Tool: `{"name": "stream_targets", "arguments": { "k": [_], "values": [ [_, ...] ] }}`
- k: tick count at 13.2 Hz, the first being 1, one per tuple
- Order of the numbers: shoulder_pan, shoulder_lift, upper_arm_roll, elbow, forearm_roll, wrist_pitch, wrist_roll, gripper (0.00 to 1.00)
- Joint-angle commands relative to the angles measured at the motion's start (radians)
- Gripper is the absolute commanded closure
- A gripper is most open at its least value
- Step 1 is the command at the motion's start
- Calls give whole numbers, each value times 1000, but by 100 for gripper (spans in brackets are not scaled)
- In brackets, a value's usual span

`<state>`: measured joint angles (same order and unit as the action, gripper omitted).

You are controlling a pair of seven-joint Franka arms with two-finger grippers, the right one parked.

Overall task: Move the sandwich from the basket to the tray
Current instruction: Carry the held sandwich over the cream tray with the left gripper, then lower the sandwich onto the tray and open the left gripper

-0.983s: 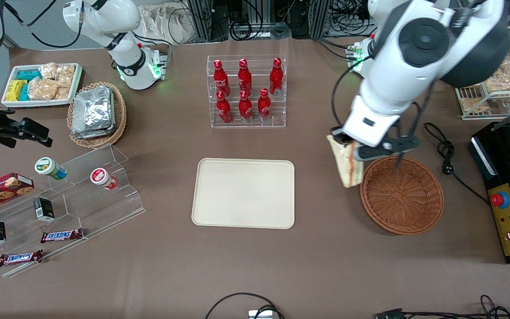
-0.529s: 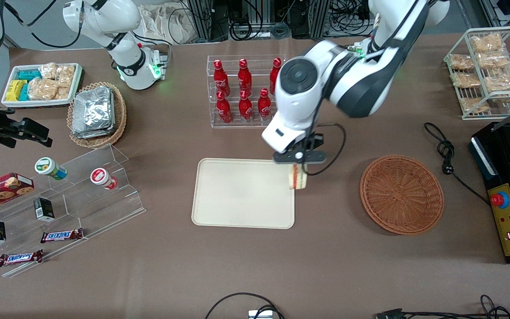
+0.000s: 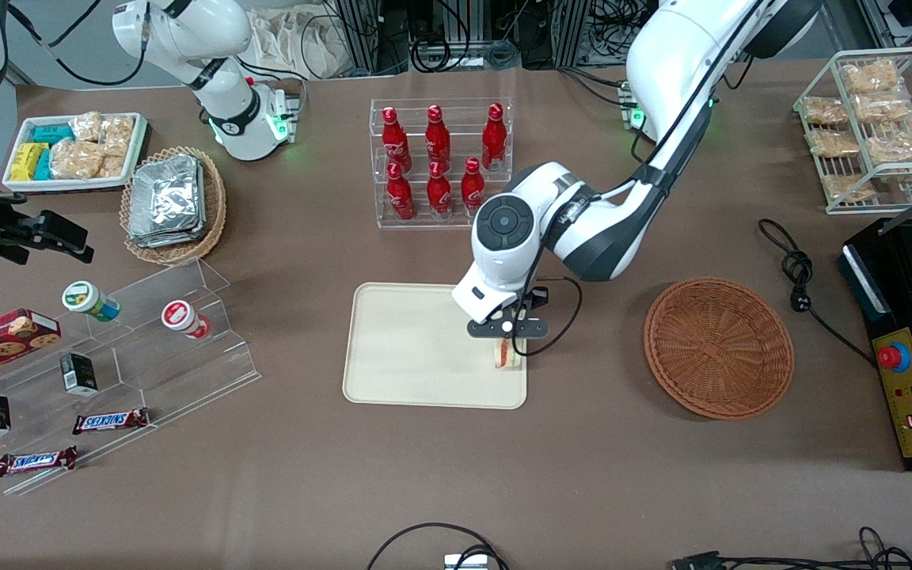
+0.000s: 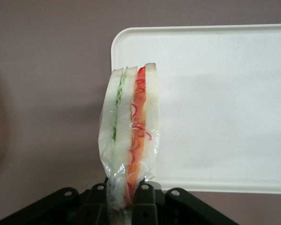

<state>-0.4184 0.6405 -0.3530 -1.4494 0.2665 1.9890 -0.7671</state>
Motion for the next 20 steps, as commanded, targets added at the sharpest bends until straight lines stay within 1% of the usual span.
{"name": "stream_targets", "arguments": {
  "k": [1,3,8,10,11,12,13,14,15,16,17,20],
  "values": [
    [-32,83,2,26,54,91,-14,100],
    [-37,122,3,26,83,134,-14,100],
    [-37,131,6,30,83,137,-20,100],
    [-37,133,8,30,86,155,-57,100],
    [-37,136,8,30,86,157,-58,97],
    [-36,140,8,32,86,159,-58,92],
    [-37,143,8,34,86,159,-58,86],
    [-37,143,8,34,88,159,-58,77],
    [-37,143,9,34,109,159,-58,41],
    [-37,145,8,32,143,159,-61,18],
    [-37,153,8,32,158,159,-81,0],
    [-37,159,8,29,197,160,-153,0]
  ]
}}
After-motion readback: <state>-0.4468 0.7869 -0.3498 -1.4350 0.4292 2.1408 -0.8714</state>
